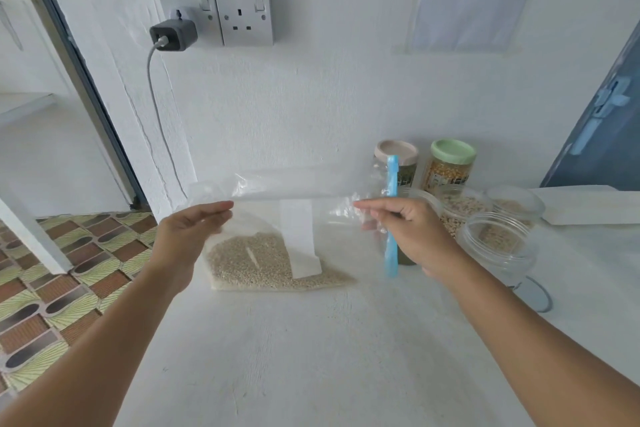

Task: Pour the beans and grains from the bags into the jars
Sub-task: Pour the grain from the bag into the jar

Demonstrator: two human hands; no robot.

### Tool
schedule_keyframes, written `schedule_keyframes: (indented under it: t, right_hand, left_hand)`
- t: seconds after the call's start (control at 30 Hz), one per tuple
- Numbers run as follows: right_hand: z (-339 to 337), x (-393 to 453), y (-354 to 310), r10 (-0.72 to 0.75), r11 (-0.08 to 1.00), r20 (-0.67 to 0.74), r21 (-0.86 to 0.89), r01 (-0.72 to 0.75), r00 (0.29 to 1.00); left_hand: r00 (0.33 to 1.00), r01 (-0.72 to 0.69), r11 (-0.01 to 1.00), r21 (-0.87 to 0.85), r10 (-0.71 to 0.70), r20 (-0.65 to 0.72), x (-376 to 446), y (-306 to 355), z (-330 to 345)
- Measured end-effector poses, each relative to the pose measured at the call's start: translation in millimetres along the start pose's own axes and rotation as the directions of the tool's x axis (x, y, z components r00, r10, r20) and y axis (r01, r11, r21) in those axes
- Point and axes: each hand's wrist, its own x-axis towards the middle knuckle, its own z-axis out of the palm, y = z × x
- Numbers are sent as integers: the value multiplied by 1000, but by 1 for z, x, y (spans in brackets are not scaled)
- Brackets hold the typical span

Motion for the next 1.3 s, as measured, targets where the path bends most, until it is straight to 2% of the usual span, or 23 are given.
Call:
schedule_keyframes:
  t: [0.13,0.23,0.37,0.5,0.6,0.67,0.77,0.93,1.3]
  right_hand:
    - [13,9,-3,-11,998,-123,57,18,992]
    - [23,12,-1,0,997,-159,71,11,987]
    - [27,10,3,-14,993,-142,113,30,990]
    - [25,6,11,10,982,-17,191,-7,1000]
    - [26,4,12,64,972,13,227,-66,998]
    - [26,5,10,75,974,-45,216,-63,996]
    - [25,9,2,81,976,-113,212,-56,990]
    - [25,20,-18,92,963,-162,266,-47,982]
    - [-6,40,-88,-19,935,-109,351,56,994]
  left_hand:
    - [1000,-4,1000,-9,4,19,1,2,-11]
    - [986,105,990,-92,-92,137,-3,1,-23]
    - [931,227,972,-63,-197,308,-6,-2,-43]
    - [878,222,975,26,-211,430,-2,-10,-46]
    - [931,162,987,1,-153,333,-2,-10,-27]
    - [970,117,992,-51,-103,221,-2,-11,-18]
    - [992,75,994,-85,-66,108,0,-9,-16]
    - [1000,1,998,-55,-1,6,3,4,-17]
    - [969,-200,979,-25,194,-153,-19,97,-5]
